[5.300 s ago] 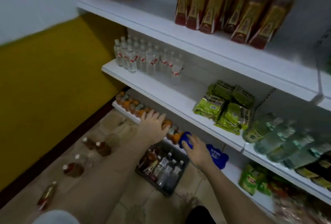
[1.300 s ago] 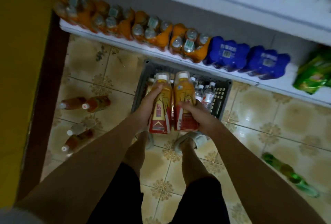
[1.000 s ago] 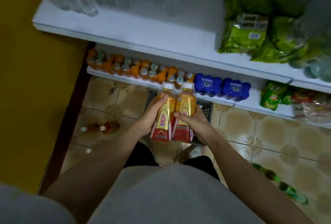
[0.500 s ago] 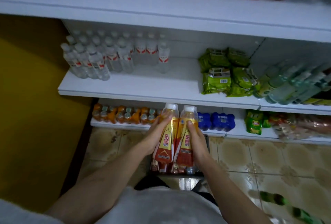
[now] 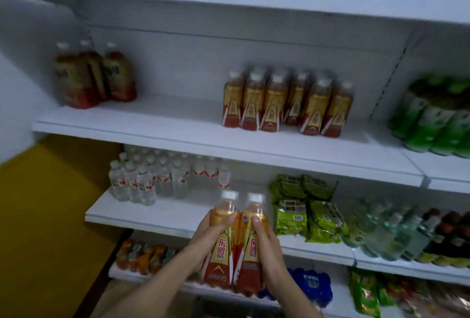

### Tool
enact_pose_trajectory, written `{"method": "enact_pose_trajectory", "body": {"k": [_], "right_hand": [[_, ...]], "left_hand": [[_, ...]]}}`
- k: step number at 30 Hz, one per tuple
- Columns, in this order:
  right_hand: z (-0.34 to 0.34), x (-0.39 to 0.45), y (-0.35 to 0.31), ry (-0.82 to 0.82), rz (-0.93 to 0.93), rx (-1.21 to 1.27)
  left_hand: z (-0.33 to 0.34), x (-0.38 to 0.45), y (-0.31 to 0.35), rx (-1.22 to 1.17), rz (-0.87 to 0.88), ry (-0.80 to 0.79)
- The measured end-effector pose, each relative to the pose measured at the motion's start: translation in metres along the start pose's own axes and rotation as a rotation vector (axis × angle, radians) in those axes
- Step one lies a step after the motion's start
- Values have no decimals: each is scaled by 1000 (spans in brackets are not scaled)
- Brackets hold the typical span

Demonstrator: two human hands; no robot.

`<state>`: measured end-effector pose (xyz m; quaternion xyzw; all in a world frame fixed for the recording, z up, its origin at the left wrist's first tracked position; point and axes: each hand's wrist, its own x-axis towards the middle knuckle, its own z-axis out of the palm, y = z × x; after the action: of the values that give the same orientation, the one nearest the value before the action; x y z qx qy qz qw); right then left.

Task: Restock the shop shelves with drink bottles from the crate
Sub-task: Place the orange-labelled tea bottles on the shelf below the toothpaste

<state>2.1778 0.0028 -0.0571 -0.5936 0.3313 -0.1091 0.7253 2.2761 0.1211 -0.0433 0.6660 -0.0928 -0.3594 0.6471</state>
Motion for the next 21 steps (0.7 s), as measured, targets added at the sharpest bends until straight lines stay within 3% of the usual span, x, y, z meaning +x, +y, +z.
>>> {"method": "enact_pose_trajectory", "body": {"k": [12, 21], "right_hand": [[-55, 9, -133, 0, -310, -24], [-53, 56, -214, 188, -560, -76]], "left_hand": [[63, 30, 118, 34, 301, -33], [41, 68, 220, 50, 496, 62]]}}
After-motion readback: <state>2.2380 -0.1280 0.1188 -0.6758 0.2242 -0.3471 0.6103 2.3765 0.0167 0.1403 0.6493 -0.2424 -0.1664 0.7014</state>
